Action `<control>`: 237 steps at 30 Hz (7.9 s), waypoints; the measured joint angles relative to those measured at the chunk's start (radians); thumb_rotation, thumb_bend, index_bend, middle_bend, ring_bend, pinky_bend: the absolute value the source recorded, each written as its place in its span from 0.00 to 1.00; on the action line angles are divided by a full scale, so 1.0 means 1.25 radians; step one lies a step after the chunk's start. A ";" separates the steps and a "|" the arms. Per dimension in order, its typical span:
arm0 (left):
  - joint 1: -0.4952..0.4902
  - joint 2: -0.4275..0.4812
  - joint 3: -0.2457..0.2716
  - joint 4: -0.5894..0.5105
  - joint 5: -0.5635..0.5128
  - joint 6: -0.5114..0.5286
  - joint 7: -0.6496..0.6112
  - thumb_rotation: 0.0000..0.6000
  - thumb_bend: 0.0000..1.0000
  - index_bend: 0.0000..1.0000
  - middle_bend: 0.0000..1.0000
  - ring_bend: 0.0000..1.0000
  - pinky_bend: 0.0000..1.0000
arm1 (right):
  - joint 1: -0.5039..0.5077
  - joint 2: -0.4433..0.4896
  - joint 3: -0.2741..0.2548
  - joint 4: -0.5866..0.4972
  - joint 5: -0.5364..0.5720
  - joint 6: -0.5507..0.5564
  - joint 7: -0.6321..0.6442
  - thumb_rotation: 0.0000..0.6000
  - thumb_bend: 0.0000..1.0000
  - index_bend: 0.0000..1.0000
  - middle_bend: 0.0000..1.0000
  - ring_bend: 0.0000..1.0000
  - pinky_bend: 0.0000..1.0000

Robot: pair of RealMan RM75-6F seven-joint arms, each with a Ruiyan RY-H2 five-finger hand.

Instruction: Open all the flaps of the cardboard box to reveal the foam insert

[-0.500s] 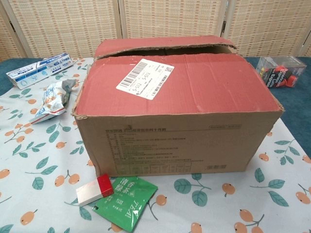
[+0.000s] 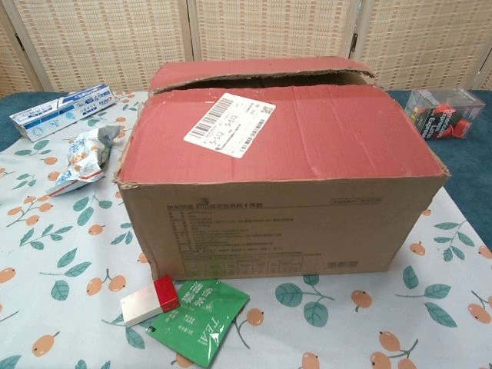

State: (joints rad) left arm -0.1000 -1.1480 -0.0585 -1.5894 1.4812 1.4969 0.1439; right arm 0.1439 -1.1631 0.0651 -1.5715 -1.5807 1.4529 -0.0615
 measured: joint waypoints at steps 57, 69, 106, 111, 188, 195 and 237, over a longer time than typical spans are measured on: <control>-0.021 0.052 -0.015 0.093 -0.023 -0.062 -0.331 1.00 0.56 0.09 0.00 0.00 0.00 | 0.572 -0.309 0.308 0.252 0.249 -0.302 -0.219 1.00 0.26 0.00 0.00 0.00 0.00; -0.027 0.057 -0.032 0.136 -0.078 -0.111 -0.402 1.00 0.56 0.09 0.00 0.00 0.00 | 0.679 -0.335 0.355 0.443 0.337 -0.404 -0.188 1.00 0.41 0.00 0.00 0.00 0.00; -0.011 0.048 -0.059 0.173 -0.110 -0.101 -0.436 1.00 0.56 0.00 0.00 0.00 0.00 | 0.528 0.151 0.264 -0.140 0.328 -0.745 0.377 1.00 0.41 0.00 0.00 0.00 0.00; -0.019 0.043 -0.061 0.180 -0.120 -0.120 -0.425 1.00 0.56 0.00 0.00 0.00 0.00 | 0.482 0.171 0.279 -0.156 0.227 -0.815 0.620 1.00 0.41 0.00 0.00 0.00 0.00; -0.035 0.036 -0.055 0.125 -0.096 -0.109 -0.303 1.00 0.56 0.00 0.00 0.00 0.00 | 0.298 0.429 -0.356 -0.227 -0.461 0.046 1.021 1.00 0.41 0.04 0.00 0.00 0.00; -0.040 0.037 -0.052 0.140 -0.092 -0.121 -0.328 1.00 0.56 0.00 0.00 0.00 0.00 | 0.301 0.409 -0.269 -0.286 -0.362 -0.019 0.726 0.98 0.41 0.37 0.00 0.00 0.00; -0.025 0.040 -0.053 0.236 -0.089 -0.130 -0.531 1.00 0.56 0.01 0.00 0.00 0.00 | 0.787 -0.069 0.091 -0.118 0.446 -0.602 -0.296 0.46 0.22 0.63 0.00 0.00 0.00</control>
State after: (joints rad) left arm -0.1317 -1.0983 -0.1252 -1.2941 1.3704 1.3350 -0.5201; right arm 1.1278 -1.2498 0.1788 -1.7196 -1.0231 0.7004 -0.4317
